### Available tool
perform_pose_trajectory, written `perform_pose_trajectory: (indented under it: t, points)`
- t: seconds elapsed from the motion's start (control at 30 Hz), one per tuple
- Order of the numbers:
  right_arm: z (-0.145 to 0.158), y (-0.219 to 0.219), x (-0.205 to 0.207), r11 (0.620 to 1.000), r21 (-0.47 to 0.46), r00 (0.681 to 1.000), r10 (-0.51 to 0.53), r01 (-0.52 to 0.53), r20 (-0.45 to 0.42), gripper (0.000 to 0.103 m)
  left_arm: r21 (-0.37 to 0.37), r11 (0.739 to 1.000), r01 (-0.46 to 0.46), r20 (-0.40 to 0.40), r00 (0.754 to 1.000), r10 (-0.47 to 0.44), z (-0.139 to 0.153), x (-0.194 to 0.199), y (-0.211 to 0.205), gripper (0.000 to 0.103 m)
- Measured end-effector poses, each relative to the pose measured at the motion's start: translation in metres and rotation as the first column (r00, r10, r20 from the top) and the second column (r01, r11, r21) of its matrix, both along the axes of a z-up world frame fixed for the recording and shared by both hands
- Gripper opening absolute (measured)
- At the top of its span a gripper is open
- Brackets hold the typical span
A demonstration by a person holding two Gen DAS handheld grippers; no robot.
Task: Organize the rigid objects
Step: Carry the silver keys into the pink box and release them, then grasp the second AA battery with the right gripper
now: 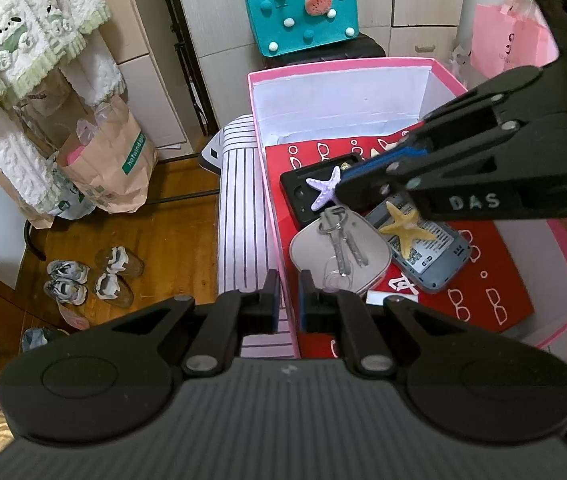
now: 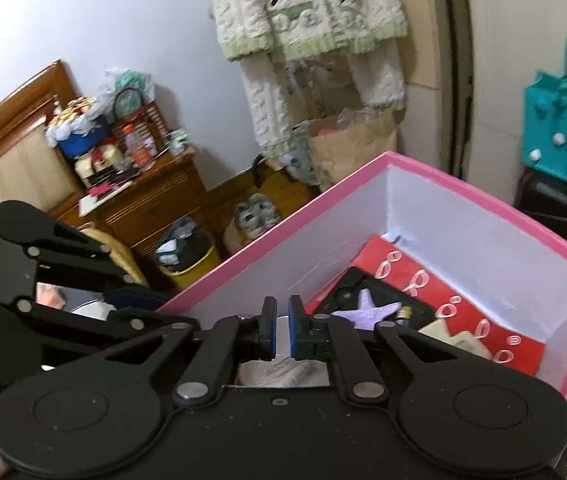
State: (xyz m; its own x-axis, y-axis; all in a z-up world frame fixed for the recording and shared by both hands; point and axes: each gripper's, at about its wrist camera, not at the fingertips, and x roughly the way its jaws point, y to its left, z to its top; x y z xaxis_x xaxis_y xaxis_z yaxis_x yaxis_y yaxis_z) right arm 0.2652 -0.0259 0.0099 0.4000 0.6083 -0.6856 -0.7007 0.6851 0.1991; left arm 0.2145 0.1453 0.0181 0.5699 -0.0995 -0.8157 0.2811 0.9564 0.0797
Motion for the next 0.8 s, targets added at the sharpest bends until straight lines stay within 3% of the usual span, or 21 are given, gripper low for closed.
perform_pose_trajectory:
  t: [0.27,0.43,0.57,0.8]
  points:
    - [0.03,-0.062,-0.028,0.993,0.074,0.995,-0.093,0.09,0.03,0.013,0.025,1.0,0.001,0.021,1.0,-0.001,-0.004,-0.002,-0.004,0.007]
    - [0.041,-0.111,-0.051,0.98,0.105,0.981,-0.179,0.17,0.077,0.022,0.013,1.0,-0.014,0.029,0.999,0.014,-0.004,-0.003,-0.004,0.007]
    - [0.029,-0.155,-0.062,0.955,0.086,0.954,-0.289,0.282,0.079,0.026,-0.001,1.0,-0.027,0.029,0.999,0.027,-0.004,-0.003,-0.002,0.007]
    - [-0.023,-0.208,-0.066,0.917,-0.001,0.917,-0.398,0.398,0.007,0.029,0.004,0.999,-0.044,0.031,0.999,0.044,-0.003,-0.004,-0.003,0.007]
